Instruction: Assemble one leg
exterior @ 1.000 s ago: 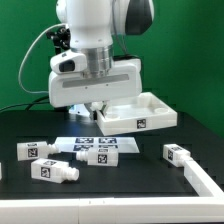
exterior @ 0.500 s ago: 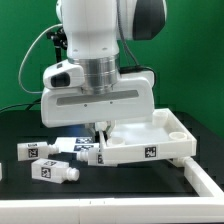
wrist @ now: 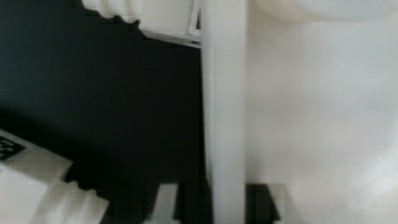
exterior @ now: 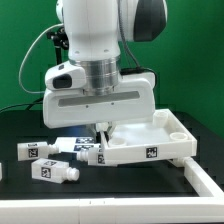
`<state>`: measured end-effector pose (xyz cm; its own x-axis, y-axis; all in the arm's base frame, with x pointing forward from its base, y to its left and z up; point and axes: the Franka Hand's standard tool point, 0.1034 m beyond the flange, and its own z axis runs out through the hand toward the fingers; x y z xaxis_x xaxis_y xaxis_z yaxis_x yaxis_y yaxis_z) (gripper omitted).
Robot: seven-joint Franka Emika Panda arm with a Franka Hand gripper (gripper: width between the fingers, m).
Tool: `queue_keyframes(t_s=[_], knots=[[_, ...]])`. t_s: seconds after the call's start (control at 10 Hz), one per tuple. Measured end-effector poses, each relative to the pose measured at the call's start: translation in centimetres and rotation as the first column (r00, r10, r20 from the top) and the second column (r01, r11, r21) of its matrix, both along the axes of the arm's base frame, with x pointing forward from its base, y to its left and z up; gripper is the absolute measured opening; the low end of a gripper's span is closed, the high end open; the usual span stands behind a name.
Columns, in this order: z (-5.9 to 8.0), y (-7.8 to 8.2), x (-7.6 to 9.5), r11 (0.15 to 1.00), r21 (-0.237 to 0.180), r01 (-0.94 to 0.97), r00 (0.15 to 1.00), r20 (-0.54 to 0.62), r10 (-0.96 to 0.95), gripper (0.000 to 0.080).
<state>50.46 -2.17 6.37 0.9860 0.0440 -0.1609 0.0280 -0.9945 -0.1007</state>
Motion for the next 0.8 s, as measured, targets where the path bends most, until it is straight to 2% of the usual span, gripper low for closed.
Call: queue_keyframes(t_s=[0.1,0.2,0.3,0.5,0.8], knots=[[0.3,-0.3,0.8,1.0,-0.001,0.007,1.0,-0.007,-0.007,0.0054],[0.5,-0.6,2.6,1.0,-0.003,0.025,1.0,0.009,-0.025,0.0054],[0.0,-1.1,3.5,0.998,-0.011,0.063,0.998,0.017,-0.063,0.0054],[-2.0,-1.9,4.2,0.995,-0.023,0.095,0.995,0.04,-0.094,0.0054],[-2.2,-1.6,4.0,0.996,-0.022,0.091,0.995,0.033,-0.091,0.0054]])
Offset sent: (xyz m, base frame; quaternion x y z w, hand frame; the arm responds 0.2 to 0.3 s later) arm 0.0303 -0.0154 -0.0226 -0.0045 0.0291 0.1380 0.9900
